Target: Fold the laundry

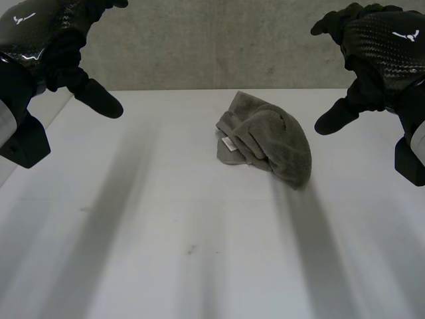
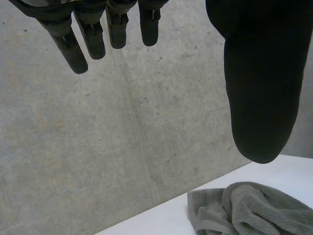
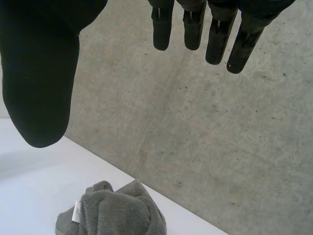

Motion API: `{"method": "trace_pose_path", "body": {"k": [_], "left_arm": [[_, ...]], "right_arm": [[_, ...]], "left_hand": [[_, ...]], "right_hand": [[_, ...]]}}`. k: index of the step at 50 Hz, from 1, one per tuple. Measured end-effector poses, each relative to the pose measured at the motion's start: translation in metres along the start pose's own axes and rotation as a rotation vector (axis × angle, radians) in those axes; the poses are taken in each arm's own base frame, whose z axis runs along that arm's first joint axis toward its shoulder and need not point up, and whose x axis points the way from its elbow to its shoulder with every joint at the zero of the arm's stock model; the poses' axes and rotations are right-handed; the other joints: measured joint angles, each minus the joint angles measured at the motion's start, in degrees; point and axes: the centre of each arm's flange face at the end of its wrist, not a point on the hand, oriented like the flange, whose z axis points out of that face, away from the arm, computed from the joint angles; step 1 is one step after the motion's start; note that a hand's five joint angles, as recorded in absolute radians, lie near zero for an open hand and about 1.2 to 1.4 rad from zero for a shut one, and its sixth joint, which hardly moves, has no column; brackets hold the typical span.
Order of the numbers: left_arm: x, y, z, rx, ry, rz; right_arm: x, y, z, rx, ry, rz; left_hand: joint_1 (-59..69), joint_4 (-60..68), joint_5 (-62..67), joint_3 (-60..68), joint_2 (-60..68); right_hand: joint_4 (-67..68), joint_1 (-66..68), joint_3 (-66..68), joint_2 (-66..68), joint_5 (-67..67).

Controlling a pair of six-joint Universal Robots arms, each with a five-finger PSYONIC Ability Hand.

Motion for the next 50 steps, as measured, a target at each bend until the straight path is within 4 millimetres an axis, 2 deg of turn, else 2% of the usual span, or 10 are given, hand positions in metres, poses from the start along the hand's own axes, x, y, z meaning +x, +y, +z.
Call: {"method": "trace_pose_path", "body": {"k": [13, 19, 26, 29, 30, 32, 39, 42, 45, 50], "left_arm": [[0.001, 0.001, 0.001, 0.007, 0.007, 0.0], [-0.001, 0.01, 0.016, 0.039, 0.009, 0.003], [-0.012, 0.047, 0.05, 0.002, -0.012, 0.003], [-0.015, 0.059, 0.057, -0.022, -0.018, 0.002], [-0.019, 0.072, 0.064, -0.052, -0.027, 0.0], [-0.021, 0.08, 0.068, -0.068, -0.031, -0.002], [-0.032, 0.119, 0.084, -0.158, -0.055, -0.012], [-0.033, 0.124, 0.086, -0.167, -0.057, -0.013], [-0.034, 0.13, 0.088, -0.165, -0.059, -0.012], [-0.035, 0.131, 0.089, -0.152, -0.06, -0.01]], "right_arm": [[-0.001, 0.005, 0.004, 0.007, 0.003, -0.006], [-0.003, 0.023, 0.022, -0.008, 0.001, -0.02], [-0.006, 0.078, 0.069, -0.104, 0.007, -0.049], [-0.008, 0.092, 0.079, -0.125, 0.002, -0.055], [-0.011, 0.11, 0.093, -0.148, -0.004, -0.065], [-0.013, 0.117, 0.099, -0.156, -0.008, -0.069], [-0.026, 0.181, 0.151, -0.203, -0.034, -0.089], [-0.028, 0.196, 0.162, -0.209, -0.036, -0.09], [-0.033, 0.231, 0.189, -0.213, -0.028, -0.093], [-0.034, 0.255, 0.208, -0.201, -0.011, -0.096]], "left_hand": [[0.0, 0.0, 0.0, 0.0, 0.0], [0.0, 0.0, 0.0, 0.0, 0.0], [0.0, 0.0, 0.0, 0.0, 0.0], [0.0, 0.0, 0.0, 0.0, 0.0], [0.0, 0.0, 0.0, 0.0, 0.0], [0.0, 0.0, 0.0, 0.0, 0.0], [0.0, 0.0, 0.0, 0.0, 0.0], [0.0, 0.0, 0.0, 0.0, 0.0], [0.0, 0.0, 0.0, 0.0, 0.0], [0.0, 0.0, 0.0, 0.0, 0.0]], "right_hand": [[0.0, 0.0, 0.0, 0.0, 0.0], [0.0, 0.0, 0.0, 0.0, 0.0], [0.0, 0.0, 0.0, 0.0, 0.0], [0.0, 0.0, 0.0, 0.0, 0.0], [0.0, 0.0, 0.0, 0.0, 0.0], [0.0, 0.0, 0.0, 0.0, 0.0], [0.0, 0.0, 0.0, 0.0, 0.0], [0.0, 0.0, 0.0, 0.0, 0.0], [0.1, 0.0, 0.3, 0.0, 0.2], [9.7, 8.3, 11.2, 9.8, 9.7]]}}
